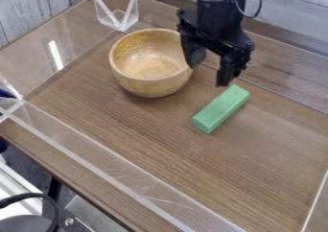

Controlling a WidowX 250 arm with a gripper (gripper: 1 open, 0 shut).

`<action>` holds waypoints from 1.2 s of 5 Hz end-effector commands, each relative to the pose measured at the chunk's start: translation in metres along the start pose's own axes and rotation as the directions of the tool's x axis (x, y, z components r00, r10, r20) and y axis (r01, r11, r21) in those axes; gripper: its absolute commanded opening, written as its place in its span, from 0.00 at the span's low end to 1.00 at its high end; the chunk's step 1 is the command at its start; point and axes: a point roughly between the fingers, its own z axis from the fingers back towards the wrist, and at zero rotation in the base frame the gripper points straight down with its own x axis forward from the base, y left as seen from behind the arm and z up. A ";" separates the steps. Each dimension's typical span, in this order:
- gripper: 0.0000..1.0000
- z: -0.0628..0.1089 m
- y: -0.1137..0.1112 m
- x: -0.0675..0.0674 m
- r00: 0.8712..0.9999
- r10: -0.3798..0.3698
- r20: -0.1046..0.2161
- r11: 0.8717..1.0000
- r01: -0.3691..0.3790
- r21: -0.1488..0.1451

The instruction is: Remove the green block from inside the brown bowl and put it on the table

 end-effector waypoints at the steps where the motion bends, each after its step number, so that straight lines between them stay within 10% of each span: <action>1: 1.00 0.018 0.007 0.011 0.996 0.026 0.084 1.000 -0.024 -0.018; 4: 1.00 0.009 0.011 0.004 0.998 0.058 0.025 0.998 -0.059 0.026; 6: 1.00 0.005 -0.001 0.028 0.999 0.006 -0.046 1.000 -0.005 0.029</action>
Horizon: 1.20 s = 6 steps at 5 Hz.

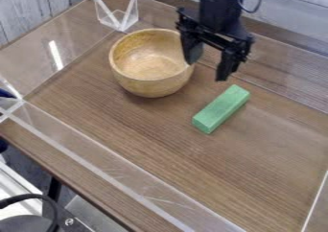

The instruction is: Remove the green block from inside the brown bowl and put it on the table

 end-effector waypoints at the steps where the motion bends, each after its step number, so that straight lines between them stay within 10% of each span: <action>1: 1.00 0.013 -0.002 0.016 0.999 -0.046 0.024 0.999 0.045 0.009; 4: 1.00 0.030 0.019 -0.007 0.995 0.077 0.058 0.996 -0.074 -0.038; 6: 1.00 0.018 0.012 0.012 0.998 -0.053 0.020 0.998 0.052 0.039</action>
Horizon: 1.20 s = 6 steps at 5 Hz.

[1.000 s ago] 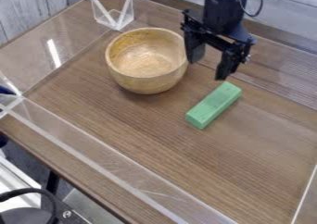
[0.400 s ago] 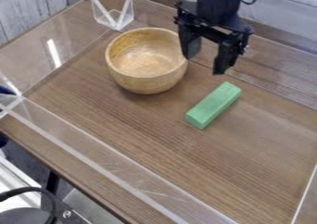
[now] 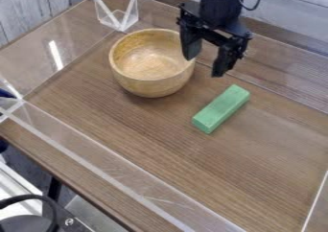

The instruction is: Remove the green block from inside the brown bowl and put it on the table

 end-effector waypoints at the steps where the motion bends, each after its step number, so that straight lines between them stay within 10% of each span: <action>1: 1.00 0.015 -0.001 0.005 0.994 -0.016 0.108 1.000 0.017 -0.005; 3: 1.00 0.024 -0.001 -0.007 0.983 0.039 0.178 0.999 -0.033 -0.037; 4: 1.00 0.017 0.001 -0.006 0.986 0.051 0.156 0.998 -0.045 -0.044; 5: 0.00 0.010 0.003 -0.005 0.989 0.064 0.134 0.997 -0.057 -0.052; 6: 1.00 0.017 0.005 -0.007 0.984 0.040 0.173 0.998 -0.030 -0.061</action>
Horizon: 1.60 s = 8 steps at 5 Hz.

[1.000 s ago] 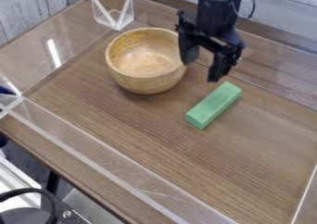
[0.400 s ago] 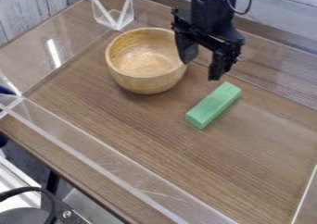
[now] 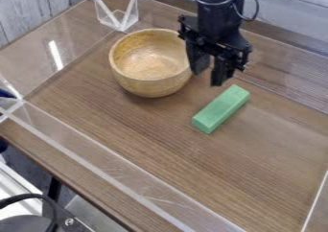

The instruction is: Remove the green block from inside the brown bowl and put it on the table

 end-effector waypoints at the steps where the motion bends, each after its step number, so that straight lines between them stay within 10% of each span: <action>1: 1.00 0.024 0.003 0.005 0.995 -0.028 0.097 1.000 0.028 0.005; 3: 1.00 0.045 0.039 -0.011 0.983 -0.003 0.182 1.000 -0.003 0.030; 6: 1.00 0.061 0.167 -0.018 0.960 0.125 0.251 0.987 -0.146 0.063; 8: 1.00 0.053 0.164 -0.017 0.959 0.096 0.265 0.983 -0.134 0.128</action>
